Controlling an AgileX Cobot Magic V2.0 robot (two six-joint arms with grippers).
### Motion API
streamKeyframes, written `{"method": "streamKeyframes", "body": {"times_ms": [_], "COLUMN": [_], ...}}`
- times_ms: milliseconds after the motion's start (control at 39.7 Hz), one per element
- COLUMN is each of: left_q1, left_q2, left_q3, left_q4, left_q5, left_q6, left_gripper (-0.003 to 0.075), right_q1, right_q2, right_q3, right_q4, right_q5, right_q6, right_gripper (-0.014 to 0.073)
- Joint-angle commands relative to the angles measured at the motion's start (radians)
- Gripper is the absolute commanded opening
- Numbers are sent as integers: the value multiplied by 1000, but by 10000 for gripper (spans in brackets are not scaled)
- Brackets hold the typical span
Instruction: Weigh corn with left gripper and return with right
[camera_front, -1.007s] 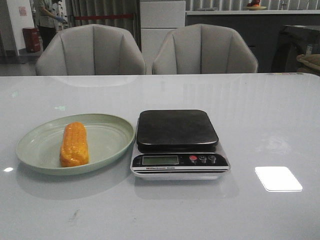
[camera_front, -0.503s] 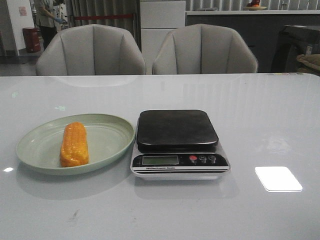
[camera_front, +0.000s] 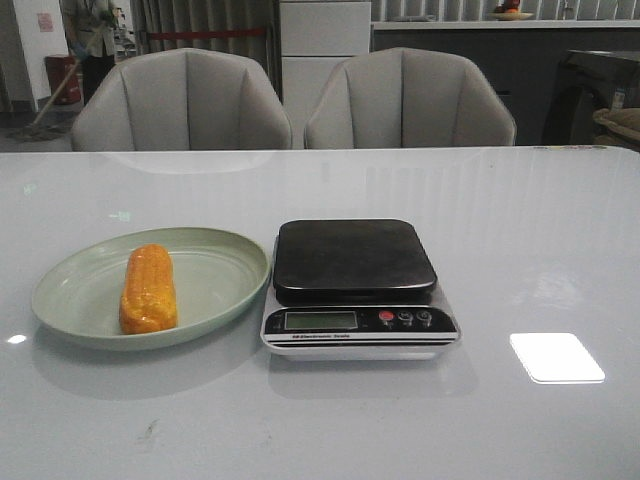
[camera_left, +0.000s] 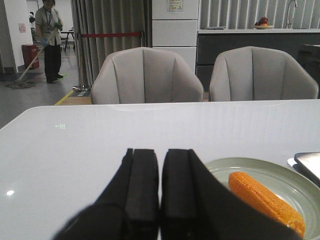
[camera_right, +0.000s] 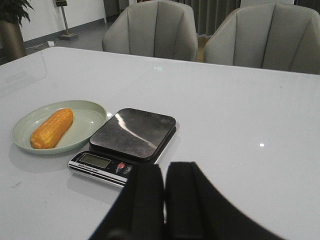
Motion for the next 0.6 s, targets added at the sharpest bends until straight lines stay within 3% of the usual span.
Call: {"method": "streamKeyframes", "body": {"times_ms": [0,579], "left_q1": [3,3], "left_q2": [-20,-20], "left_q3": [31,31], "left_q4": [-5,-5], "left_q5": [-84,-84], "left_q6": [-4,-4], "left_gripper": [113,113], "right_q1": [-3,-27], "right_q2": [-10,-10], "right_q3": [-25,-10], "right_q4": [-19,-19], "right_q5": [-79,-89], "right_q6": [-6,-18], "right_gripper": [176,176]}}
